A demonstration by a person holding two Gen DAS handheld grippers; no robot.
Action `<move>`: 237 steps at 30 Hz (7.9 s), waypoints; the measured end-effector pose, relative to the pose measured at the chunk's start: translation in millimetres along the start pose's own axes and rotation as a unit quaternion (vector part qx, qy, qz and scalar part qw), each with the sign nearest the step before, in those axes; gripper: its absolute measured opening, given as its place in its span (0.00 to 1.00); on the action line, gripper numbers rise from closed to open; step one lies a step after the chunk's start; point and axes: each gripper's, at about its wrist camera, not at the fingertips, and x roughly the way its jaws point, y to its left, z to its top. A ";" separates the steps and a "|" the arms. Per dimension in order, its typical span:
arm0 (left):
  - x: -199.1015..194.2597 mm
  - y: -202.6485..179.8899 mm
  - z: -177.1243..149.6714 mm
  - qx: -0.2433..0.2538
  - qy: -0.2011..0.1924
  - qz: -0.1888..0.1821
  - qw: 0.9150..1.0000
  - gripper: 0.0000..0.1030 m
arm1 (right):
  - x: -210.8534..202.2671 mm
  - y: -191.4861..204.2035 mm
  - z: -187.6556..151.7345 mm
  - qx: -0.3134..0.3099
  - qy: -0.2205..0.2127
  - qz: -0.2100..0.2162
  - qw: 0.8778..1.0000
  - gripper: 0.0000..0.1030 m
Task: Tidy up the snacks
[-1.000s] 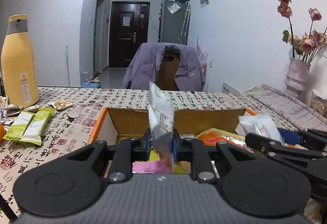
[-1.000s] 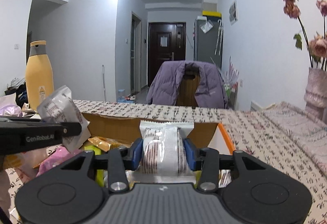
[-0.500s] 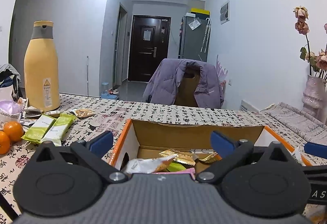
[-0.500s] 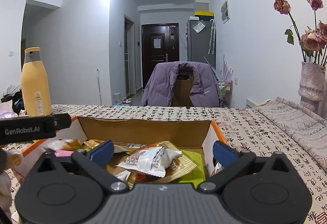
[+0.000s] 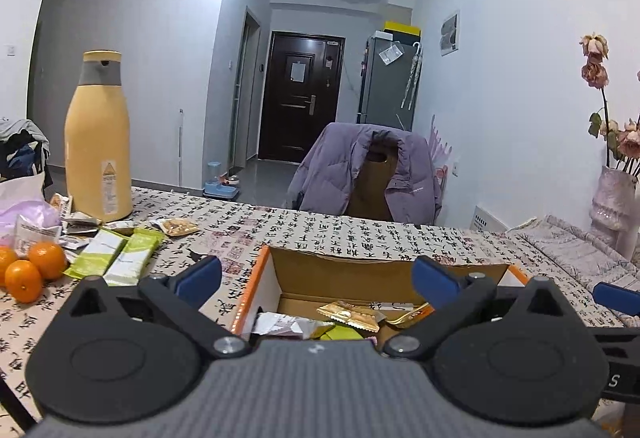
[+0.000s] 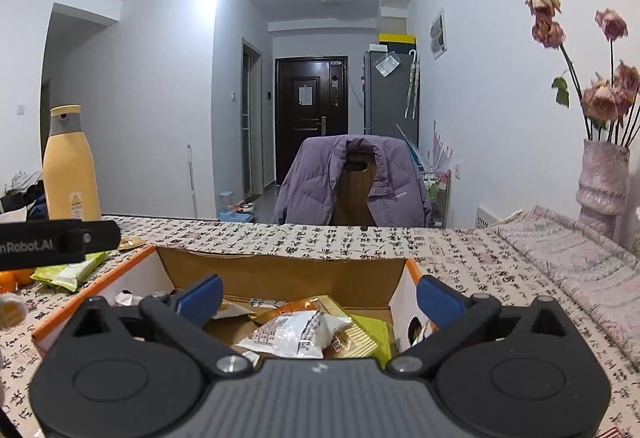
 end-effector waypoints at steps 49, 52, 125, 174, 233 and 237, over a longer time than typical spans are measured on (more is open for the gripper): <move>-59.0 84.7 -96.5 0.037 0.145 -0.025 0.988 1.00 | -25.4 53.2 -90.3 -0.020 0.213 0.008 0.977 1.00; -57.0 85.8 -96.7 0.032 0.150 -0.027 0.988 1.00 | -24.6 52.3 -90.8 -0.014 0.214 0.015 0.977 0.98; -17.2 10.9 -96.2 0.058 0.214 0.015 0.975 0.60 | -74.6 -8.7 -84.0 -0.001 0.079 -0.039 0.996 0.59; -20.6 -33.0 6.3 0.112 0.059 -0.005 0.992 0.48 | -39.2 0.4 -4.9 -0.036 0.003 -0.003 0.999 0.59; -142.3 20.2 -88.6 0.059 0.071 -0.063 0.994 1.00 | -152.8 -21.9 -83.7 0.031 0.074 0.023 0.997 1.00; -144.2 23.3 -98.9 0.049 0.085 -0.069 0.993 1.00 | -155.3 -20.5 -91.2 0.035 0.085 0.022 0.996 1.00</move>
